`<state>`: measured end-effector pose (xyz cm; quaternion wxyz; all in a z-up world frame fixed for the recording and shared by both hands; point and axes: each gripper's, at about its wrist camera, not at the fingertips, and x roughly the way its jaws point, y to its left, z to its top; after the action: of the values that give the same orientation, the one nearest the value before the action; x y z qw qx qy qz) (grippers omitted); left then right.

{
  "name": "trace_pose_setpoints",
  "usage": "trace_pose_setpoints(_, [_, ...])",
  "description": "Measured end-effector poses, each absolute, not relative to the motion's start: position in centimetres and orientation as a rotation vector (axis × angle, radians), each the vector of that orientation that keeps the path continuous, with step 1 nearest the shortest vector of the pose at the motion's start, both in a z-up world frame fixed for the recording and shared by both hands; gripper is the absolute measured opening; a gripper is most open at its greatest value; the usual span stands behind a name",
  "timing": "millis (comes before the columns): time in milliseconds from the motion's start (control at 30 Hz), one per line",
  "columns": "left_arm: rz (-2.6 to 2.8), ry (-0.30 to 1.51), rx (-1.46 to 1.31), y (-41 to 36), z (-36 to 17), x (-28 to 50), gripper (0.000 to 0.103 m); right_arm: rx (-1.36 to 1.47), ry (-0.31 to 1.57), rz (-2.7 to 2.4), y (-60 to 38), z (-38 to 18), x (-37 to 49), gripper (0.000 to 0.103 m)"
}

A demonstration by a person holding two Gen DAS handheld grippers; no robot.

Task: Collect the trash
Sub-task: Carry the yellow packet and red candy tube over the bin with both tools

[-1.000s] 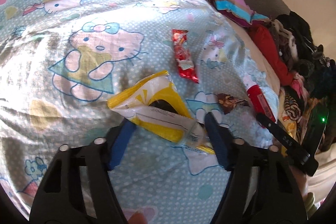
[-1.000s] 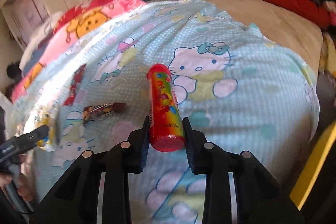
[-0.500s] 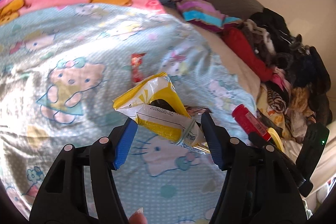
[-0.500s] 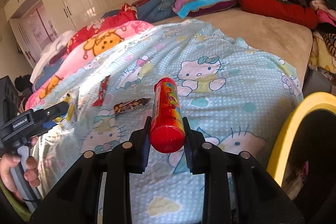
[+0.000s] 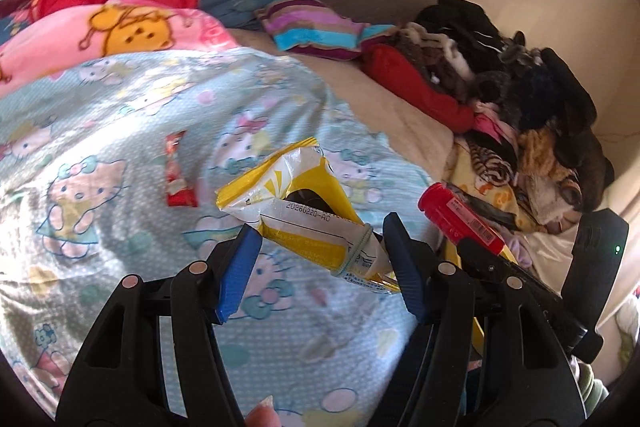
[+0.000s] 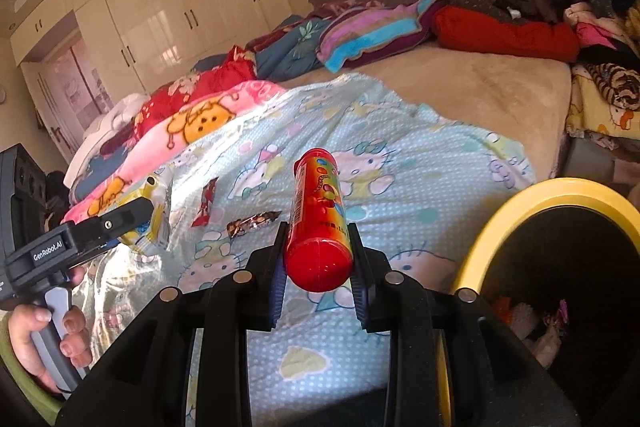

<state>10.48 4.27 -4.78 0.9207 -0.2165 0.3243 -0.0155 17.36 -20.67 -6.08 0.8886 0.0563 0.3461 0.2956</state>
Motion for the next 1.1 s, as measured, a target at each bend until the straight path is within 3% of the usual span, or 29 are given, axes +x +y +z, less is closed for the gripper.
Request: trace_pose_setpoints(1100, [-0.283, 0.655, -0.265, -7.7, -2.6, 10.8, 0.054, 0.241, 0.663, 0.401, -33.8, -4.5, 16.1, 0.026])
